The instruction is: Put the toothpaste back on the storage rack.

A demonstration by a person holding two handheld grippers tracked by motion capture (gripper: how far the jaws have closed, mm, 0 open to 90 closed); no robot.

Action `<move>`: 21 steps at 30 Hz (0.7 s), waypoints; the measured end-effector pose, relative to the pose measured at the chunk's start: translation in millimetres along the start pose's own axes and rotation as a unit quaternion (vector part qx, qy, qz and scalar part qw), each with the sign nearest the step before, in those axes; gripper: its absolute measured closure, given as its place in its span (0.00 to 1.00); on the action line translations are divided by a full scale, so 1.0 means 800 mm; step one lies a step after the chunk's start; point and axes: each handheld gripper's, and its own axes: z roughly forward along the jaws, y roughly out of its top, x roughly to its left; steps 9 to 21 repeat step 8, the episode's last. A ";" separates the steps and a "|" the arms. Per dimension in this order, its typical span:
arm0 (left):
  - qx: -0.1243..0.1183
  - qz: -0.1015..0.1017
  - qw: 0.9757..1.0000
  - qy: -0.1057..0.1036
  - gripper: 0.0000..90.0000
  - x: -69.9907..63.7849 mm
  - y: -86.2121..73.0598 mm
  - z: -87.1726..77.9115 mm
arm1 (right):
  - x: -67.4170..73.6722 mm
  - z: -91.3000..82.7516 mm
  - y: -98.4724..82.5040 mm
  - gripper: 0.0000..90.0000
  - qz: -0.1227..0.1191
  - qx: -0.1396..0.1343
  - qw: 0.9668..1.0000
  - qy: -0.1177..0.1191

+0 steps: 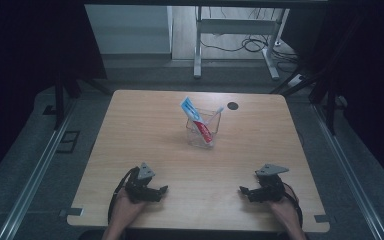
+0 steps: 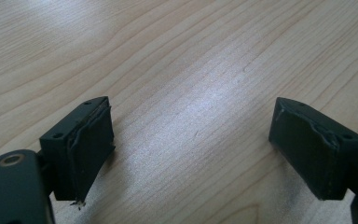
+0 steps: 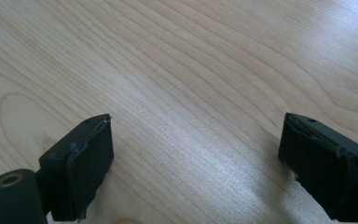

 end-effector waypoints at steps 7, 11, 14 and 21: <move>0.000 0.000 1.000 -0.001 0.15 0.000 0.000 0.000 | 0.000 0.000 -0.002 0.10 0.002 -0.004 1.000 -0.002; 0.000 0.000 1.000 -0.001 0.15 0.000 0.000 0.000 | 0.000 0.000 -0.002 0.10 0.002 -0.004 1.000 -0.002; 0.000 0.000 1.000 -0.001 0.15 0.000 0.000 0.000 | 0.000 0.000 -0.002 0.10 0.002 -0.004 1.000 -0.002; 0.000 0.000 1.000 -0.001 0.15 0.000 0.000 0.000 | 0.000 0.000 -0.002 0.10 0.002 -0.004 1.000 -0.002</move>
